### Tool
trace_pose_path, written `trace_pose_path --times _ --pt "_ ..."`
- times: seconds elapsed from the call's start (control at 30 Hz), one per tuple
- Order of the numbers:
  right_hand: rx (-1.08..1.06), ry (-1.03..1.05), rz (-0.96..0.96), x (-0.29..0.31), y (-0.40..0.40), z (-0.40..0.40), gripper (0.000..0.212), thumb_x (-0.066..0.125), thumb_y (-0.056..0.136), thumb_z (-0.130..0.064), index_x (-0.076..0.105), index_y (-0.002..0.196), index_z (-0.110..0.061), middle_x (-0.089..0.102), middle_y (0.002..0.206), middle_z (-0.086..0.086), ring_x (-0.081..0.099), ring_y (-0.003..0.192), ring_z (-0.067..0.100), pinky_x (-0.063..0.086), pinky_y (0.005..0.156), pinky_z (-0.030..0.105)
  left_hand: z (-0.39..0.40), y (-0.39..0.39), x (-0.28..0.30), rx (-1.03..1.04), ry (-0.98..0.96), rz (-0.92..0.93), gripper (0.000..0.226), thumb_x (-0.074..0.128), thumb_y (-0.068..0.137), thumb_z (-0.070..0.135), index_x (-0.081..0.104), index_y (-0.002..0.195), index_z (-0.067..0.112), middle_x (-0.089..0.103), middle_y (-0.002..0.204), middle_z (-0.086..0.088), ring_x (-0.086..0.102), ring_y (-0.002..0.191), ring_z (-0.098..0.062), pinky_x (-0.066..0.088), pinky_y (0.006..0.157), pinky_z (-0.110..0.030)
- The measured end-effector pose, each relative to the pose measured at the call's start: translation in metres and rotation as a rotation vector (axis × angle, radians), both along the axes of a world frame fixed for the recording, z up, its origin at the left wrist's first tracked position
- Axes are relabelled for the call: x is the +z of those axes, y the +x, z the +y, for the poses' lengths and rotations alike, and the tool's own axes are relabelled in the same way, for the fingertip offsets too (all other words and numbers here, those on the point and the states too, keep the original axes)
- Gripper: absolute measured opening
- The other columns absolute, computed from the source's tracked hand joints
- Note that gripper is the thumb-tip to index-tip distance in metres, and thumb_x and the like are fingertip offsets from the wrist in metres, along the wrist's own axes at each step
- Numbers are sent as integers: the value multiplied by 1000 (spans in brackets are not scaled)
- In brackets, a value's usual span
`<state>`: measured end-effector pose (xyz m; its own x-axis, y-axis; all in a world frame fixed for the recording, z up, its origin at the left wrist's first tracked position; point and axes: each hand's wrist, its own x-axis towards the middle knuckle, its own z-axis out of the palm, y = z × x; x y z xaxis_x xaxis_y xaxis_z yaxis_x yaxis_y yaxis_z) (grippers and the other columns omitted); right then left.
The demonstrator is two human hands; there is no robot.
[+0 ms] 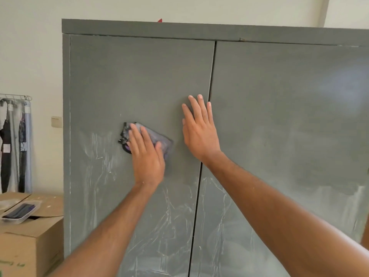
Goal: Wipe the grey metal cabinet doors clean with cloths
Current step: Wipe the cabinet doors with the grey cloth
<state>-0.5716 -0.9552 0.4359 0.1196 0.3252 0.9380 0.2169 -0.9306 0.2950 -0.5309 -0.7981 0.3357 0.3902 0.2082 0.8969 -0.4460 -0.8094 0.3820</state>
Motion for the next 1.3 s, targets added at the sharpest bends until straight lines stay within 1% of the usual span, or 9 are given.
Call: trace_pose_path --times 0.07,0.13,0.33,0.47,0.53,0.77,0.97,1.17,1.3 --pt "38 42 30 2 5 6 47 48 104 -10 44 148 5 31 162 27 20 155 45 15 128 58 2 -8 -39 2 188 4 68 27 111 33 10 160 -10 1 169 -31 5 158 -45 11 130 -51" --pt "52 60 60 -1 9 9 50 46 105 -13 40 150 7 25 165 28 15 156 45 10 129 56 27 -2 -62 -15 227 5 68 27 111 36 11 161 -8 0 170 -29 5 159 -43 13 130 -51" --pt "5 64 38 -5 11 13 53 44 108 -27 41 150 5 24 166 26 13 157 43 11 129 55 55 20 13 -6 -100 51 67 24 111 33 12 158 -14 4 167 -35 5 157 -48 7 130 -54" --pt "-75 70 4 -6 11 16 53 46 108 -29 44 150 3 25 167 24 15 157 41 14 128 54 47 7 -31 26 264 -20 67 24 112 34 9 160 -10 3 168 -33 7 158 -47 16 129 -55" --pt "-106 70 -2 -5 11 18 52 46 107 -28 44 150 2 25 167 24 15 157 41 16 128 55 68 8 -60 15 331 -5 68 25 110 35 12 160 -10 6 168 -32 9 158 -45 22 127 -56" --pt "-147 90 -11 -6 12 21 52 46 107 -27 43 150 1 25 167 22 15 157 40 14 128 54 92 26 28 -5 10 51 66 23 112 33 13 158 -13 4 167 -34 6 157 -48 14 128 -58" --pt "-165 88 -31 -6 12 19 52 48 106 -27 44 149 1 26 166 22 16 157 40 16 128 55 115 24 -33 3 427 -24 69 27 110 36 13 161 -9 4 169 -30 9 158 -45 24 126 -57" --pt "-197 92 -37 -6 12 22 53 48 106 -28 44 149 1 26 166 22 16 157 40 15 128 54 124 37 34 -57 -51 68 66 26 111 32 11 159 -11 4 168 -33 7 157 -48 14 128 -58" --pt "-202 91 -40 -6 11 22 52 48 105 -28 44 149 1 27 166 22 17 157 40 14 128 54 136 29 -41 -45 370 -7 68 26 110 35 14 160 -9 6 169 -30 10 158 -45 22 126 -58"
